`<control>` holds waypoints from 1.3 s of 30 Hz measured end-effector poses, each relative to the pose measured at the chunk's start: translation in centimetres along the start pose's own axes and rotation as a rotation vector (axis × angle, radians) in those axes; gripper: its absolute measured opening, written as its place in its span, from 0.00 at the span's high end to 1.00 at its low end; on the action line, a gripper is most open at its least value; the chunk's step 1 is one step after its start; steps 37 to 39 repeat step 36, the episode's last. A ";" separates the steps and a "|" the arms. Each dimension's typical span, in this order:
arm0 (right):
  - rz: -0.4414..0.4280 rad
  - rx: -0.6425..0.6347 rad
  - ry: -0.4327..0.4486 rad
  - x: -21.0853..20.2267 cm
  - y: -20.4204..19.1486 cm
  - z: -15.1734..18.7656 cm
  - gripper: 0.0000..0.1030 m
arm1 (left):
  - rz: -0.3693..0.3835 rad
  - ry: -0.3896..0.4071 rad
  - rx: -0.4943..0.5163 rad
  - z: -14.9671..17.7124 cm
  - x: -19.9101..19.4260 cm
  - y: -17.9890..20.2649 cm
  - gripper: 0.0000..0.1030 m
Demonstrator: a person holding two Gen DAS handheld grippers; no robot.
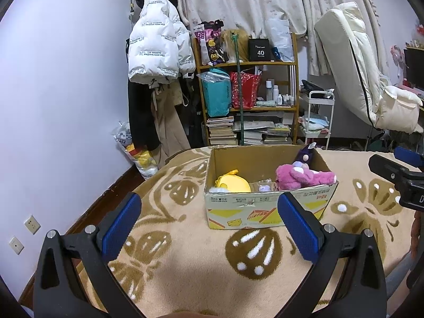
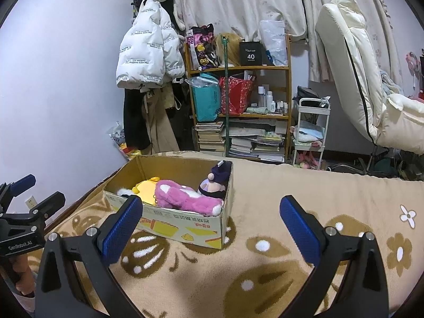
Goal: Organize soft objects
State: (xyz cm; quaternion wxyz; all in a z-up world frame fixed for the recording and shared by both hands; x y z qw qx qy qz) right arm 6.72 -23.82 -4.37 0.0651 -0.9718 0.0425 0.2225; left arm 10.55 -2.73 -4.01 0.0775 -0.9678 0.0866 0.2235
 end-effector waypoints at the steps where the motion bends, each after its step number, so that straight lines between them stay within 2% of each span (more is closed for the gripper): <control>1: 0.000 -0.001 0.001 0.0 0.0 0.0 0.00 | 0.001 0.000 -0.003 0.0 0.0 -0.1 0.01; 39: 0.012 0.013 -0.025 0.7 0.5 0.7 0.00 | 0.005 0.002 0.001 0.3 0.0 0.0 0.01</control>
Point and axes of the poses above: each gripper's, at about its wrist camera, not at the fingertips, and x roughly the way its jaws point, y to its right, z to its underside, the point moved 7 cm from there along x, roughly the way its jaws point, and after that the axes turned 1 degree about -z, right-handed, at the moved point
